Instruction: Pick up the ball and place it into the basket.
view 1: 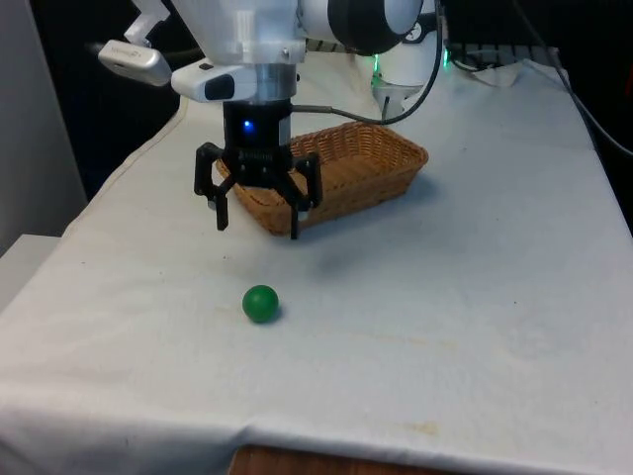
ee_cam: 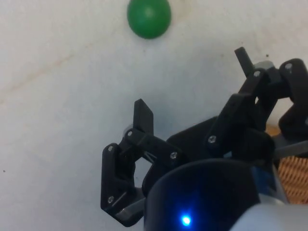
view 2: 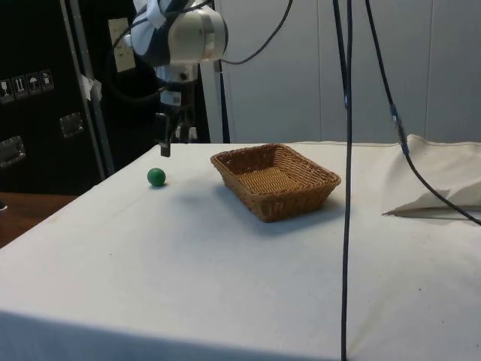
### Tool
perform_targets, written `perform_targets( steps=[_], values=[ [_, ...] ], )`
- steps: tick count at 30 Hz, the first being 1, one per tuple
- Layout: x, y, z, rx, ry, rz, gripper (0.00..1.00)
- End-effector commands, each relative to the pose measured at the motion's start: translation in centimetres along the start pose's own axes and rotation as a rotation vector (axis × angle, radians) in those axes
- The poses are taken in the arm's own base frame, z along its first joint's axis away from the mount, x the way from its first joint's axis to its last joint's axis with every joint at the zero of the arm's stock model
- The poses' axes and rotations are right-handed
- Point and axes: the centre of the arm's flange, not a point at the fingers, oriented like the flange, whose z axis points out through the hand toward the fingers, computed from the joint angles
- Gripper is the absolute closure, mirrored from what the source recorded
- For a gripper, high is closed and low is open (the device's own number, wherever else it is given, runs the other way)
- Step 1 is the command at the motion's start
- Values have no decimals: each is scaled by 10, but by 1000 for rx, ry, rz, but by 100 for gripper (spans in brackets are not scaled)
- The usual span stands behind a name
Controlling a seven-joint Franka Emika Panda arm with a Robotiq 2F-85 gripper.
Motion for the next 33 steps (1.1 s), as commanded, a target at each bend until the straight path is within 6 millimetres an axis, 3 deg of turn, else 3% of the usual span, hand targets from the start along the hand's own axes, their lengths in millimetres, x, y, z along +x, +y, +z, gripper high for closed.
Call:
perform_targets(
  steps=[1, 16, 27, 33],
  values=[
    [2, -1, 1, -1, 5, 1, 0],
    [31, -12, 21, -19, 115, 22, 0],
    [32, -13, 41, -26, 143, 49, 0],
    [31, -9, 62, -19, 161, 83, 0]
  ],
)
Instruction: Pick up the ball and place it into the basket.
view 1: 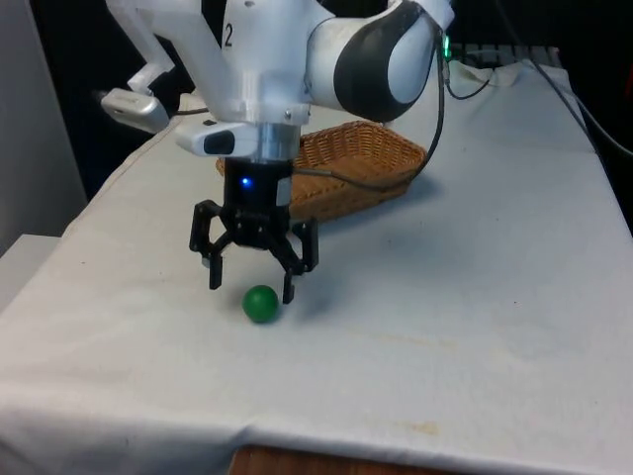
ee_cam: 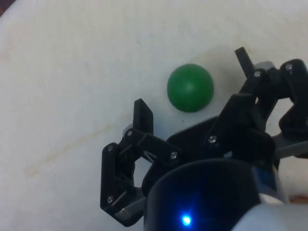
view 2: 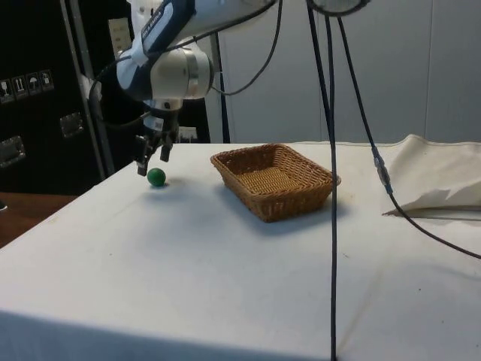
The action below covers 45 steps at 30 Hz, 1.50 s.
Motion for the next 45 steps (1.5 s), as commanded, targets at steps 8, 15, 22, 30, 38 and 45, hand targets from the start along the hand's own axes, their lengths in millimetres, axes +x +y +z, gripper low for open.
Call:
perform_targets(
  steps=[8, 15, 22, 30, 38, 45],
  values=[
    [-6, 13, 28, -1, 15, 29, 0],
    [-4, 13, 30, -4, 18, 28, 0],
    [-4, 14, 27, -7, 18, 28, 0],
    [-3, 15, 26, -11, 20, 27, 73],
    [-3, 16, 25, -9, 18, 28, 100],
    [4, 18, 10, -9, 24, 19, 100]
  ],
)
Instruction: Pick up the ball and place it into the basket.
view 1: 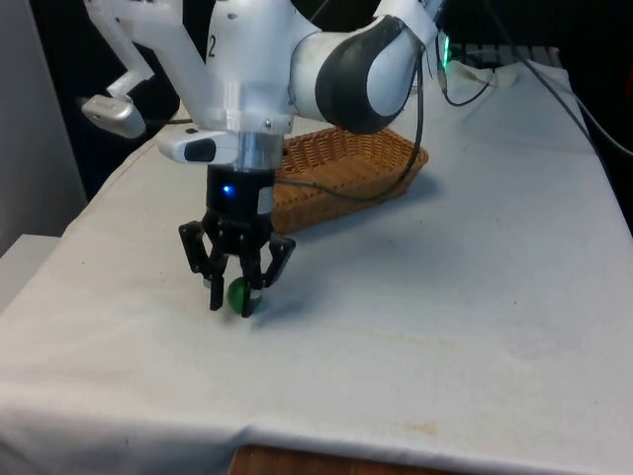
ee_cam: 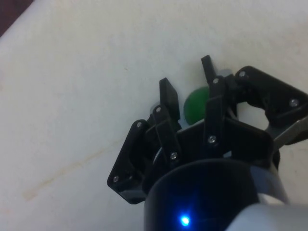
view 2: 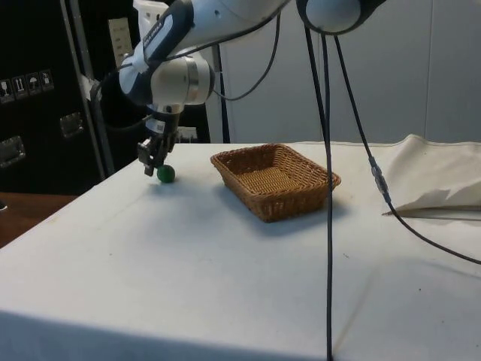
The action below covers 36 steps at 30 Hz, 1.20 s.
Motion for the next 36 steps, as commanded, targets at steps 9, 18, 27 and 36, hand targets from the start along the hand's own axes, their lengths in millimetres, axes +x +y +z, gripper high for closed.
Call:
perform_targets(
  steps=[9, 18, 27, 36],
  values=[
    [10, 7, -16, 7, 4, -9, 100],
    [8, 8, -20, 8, 4, -24, 100],
    [8, 9, -22, 10, 4, -30, 41],
    [8, 9, -22, 9, 3, -31, 0]
  ],
)
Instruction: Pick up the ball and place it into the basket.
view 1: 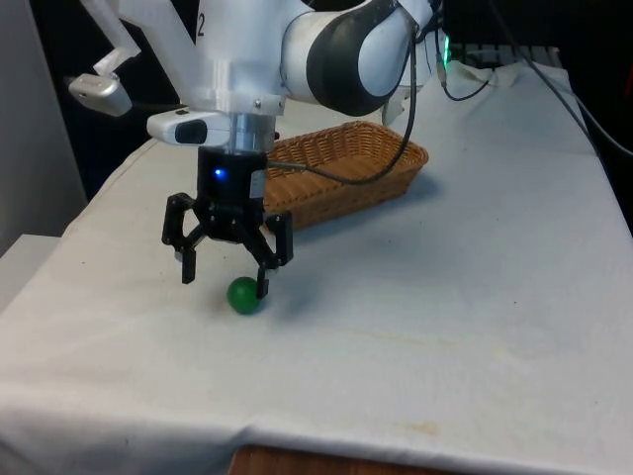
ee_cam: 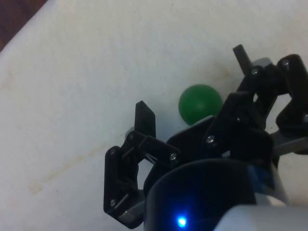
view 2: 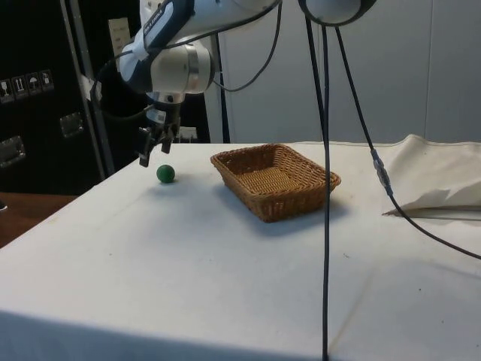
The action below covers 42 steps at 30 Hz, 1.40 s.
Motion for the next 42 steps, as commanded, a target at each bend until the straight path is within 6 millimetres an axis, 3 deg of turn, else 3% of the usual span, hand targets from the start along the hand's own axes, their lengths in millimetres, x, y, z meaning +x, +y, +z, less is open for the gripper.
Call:
perform_targets(
  steps=[1, 11, 16, 17, 18, 19, 22, 23, 26, 27, 34, 42],
  values=[
    [0, 0, -2, 6, 2, -2, 0],
    [-31, -18, 22, 14, -45, -12, 0],
    [-34, -15, 20, 10, -53, -22, 1],
    [-35, -16, 23, 3, -63, -19, 11],
    [-33, -15, 20, 10, -53, -24, 11],
    [-34, -15, 20, 10, -53, -24, 20],
    [-33, -14, 19, 10, -52, -27, 50],
    [-33, -14, 18, 11, -52, -28, 68],
    [-33, -14, 18, 10, -53, -30, 96],
    [-33, -14, 19, 4, -59, -28, 100],
    [-33, -14, 19, 4, -59, -30, 100],
    [-29, -11, -12, 12, -51, -33, 100]
  ],
)
